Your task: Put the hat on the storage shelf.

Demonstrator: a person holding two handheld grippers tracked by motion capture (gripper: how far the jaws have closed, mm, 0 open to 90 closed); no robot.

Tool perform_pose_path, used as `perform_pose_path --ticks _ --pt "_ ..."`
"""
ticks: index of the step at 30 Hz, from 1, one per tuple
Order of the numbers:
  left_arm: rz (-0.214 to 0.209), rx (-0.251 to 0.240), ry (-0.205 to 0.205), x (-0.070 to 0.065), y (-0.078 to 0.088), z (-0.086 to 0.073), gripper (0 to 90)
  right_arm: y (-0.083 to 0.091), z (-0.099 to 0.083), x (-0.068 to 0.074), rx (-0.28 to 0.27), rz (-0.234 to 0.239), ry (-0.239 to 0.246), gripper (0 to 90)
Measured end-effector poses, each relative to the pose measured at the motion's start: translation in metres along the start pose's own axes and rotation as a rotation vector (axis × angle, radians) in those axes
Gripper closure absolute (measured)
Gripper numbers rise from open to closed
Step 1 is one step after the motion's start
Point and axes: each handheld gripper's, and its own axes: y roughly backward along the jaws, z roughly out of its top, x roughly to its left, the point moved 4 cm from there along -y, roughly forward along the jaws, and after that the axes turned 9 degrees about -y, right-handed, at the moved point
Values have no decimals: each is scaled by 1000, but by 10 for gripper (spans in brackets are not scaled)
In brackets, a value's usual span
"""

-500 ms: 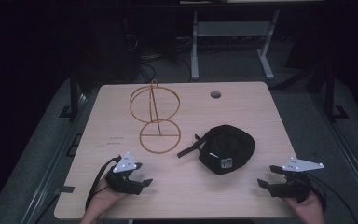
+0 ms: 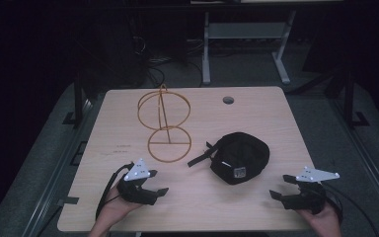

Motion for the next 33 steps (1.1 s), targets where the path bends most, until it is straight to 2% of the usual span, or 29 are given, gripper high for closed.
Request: perform_pose_path --ticks 5,9,10,11,15,19,22,25,33 --pt "-22 4 -49 -6 -4 18 264 2 -1 -1 -4 -2 -7 182" --pt "-54 2 -92 -11 -10 40 260 3 -1 -2 -9 1 -6 182" --pt "-54 2 -92 -11 -10 40 259 3 -1 -2 -9 1 -6 182" --pt "-66 -4 -101 -13 -12 49 258 3 -1 -2 -9 -1 -5 182" --pt "-79 -5 -115 -15 -15 60 257 5 -1 -3 -15 3 -8 182" --pt "-99 -4 -151 -19 -19 76 257 5 0 -1 -19 3 -6 182" --pt "-106 -10 -150 -21 -21 82 257 5 0 0 -19 5 -6 182" --pt "-120 -14 -167 -24 -24 93 257 4 -1 0 -16 9 -7 183" --pt "-155 0 -229 -33 -38 116 262 5 0 -1 -21 11 -1 183"
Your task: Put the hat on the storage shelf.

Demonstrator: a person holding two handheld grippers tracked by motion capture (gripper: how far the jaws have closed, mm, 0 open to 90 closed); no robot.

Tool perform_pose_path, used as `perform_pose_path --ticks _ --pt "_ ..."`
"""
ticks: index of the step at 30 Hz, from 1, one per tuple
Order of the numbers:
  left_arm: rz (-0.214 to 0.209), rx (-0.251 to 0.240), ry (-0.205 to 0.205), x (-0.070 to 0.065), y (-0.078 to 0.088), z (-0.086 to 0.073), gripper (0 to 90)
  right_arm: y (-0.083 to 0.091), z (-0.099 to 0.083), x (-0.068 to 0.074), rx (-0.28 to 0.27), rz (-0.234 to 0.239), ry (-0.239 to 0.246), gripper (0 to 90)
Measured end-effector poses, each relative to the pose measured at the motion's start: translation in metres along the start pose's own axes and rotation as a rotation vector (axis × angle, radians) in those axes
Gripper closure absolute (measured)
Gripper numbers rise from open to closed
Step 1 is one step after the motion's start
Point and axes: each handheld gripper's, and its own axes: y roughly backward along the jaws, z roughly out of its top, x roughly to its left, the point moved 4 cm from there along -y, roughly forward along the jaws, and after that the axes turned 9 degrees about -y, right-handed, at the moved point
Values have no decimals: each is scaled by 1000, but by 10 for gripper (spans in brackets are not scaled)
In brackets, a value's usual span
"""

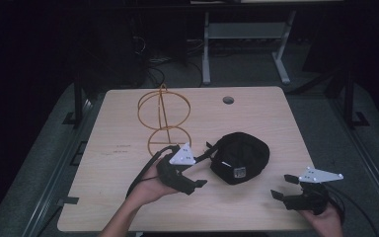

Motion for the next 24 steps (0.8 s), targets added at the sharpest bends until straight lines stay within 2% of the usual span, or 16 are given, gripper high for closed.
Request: perform_pose_path --ticks 8,18,24 --pt "-28 -16 -16 0 -12 17 266 -1 0 2 0 10 8 184" --pt "-66 20 -45 6 -34 34 268 -2 1 4 -4 16 14 185" --pt "-89 17 -52 7 -44 44 288 -2 1 6 -4 22 20 186"
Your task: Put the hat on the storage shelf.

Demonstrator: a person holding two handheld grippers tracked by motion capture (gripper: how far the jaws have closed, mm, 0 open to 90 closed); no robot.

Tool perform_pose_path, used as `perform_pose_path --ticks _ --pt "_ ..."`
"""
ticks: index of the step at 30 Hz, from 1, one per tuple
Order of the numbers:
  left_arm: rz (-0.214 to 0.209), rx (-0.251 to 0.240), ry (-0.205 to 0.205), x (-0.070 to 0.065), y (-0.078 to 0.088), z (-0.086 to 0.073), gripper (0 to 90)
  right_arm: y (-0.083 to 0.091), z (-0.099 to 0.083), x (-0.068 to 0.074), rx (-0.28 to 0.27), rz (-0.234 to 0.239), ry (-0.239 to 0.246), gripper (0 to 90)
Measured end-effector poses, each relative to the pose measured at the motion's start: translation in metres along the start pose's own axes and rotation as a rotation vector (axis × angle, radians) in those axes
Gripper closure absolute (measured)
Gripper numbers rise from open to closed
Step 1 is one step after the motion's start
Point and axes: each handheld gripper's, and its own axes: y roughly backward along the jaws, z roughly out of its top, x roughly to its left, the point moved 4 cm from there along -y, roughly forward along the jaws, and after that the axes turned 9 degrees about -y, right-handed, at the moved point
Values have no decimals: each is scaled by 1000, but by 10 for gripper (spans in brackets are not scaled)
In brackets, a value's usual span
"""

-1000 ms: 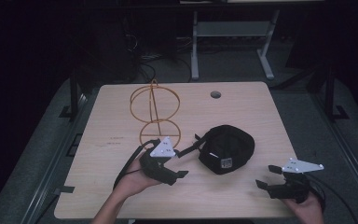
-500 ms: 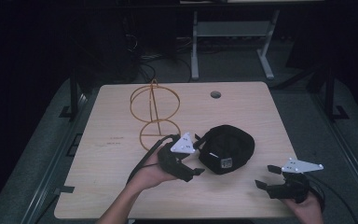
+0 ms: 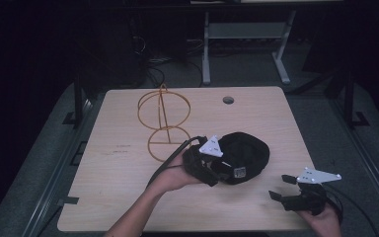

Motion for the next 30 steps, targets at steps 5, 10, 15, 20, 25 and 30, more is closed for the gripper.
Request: perform_pose_path --ticks 5,10,15,20,25,30 --pt "-37 24 1 4 -10 4 288 -2 1 2 1 5 7 186" --pt "-67 55 -14 3 -22 7 290 -2 1 2 -1 6 6 186" --pt "-85 94 -42 2 -33 9 308 -2 1 3 -1 5 9 186" --pt "-103 120 -45 5 -40 7 367 -2 0 2 0 6 9 186" --pt "-131 126 -66 4 -43 7 466 -2 0 2 4 4 13 186" --pt "-154 126 -88 0 -45 12 574 -2 -1 2 6 4 8 186"
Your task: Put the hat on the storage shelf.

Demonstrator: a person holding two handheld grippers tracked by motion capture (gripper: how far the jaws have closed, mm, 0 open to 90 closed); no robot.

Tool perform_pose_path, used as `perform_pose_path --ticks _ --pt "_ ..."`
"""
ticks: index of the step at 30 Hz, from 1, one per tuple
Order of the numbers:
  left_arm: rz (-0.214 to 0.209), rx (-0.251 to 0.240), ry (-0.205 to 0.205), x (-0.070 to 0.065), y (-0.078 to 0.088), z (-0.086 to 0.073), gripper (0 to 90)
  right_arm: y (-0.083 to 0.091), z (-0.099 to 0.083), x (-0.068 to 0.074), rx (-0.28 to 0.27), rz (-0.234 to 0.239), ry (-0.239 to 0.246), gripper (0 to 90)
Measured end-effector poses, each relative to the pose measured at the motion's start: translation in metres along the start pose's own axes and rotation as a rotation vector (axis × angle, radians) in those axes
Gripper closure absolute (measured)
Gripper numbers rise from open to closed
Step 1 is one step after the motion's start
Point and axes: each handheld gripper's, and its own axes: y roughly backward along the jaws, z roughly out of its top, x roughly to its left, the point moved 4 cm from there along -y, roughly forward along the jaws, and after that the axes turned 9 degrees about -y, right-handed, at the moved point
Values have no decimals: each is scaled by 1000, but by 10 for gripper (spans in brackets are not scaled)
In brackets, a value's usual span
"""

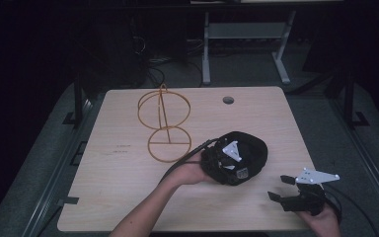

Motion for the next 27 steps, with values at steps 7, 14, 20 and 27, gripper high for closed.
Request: perform_pose_path --ticks 7,14,20,27 --pt "-15 -9 -5 -1 -3 3 689 0 0 1 3 3 1 193" --pt "-20 -22 3 1 -3 8 753 1 0 -1 -2 7 -8 203" --pt "-12 -31 15 4 0 14 786 4 3 1 -16 5 -11 208" --pt "10 -67 14 10 15 30 802 8 6 2 -49 21 -29 217"
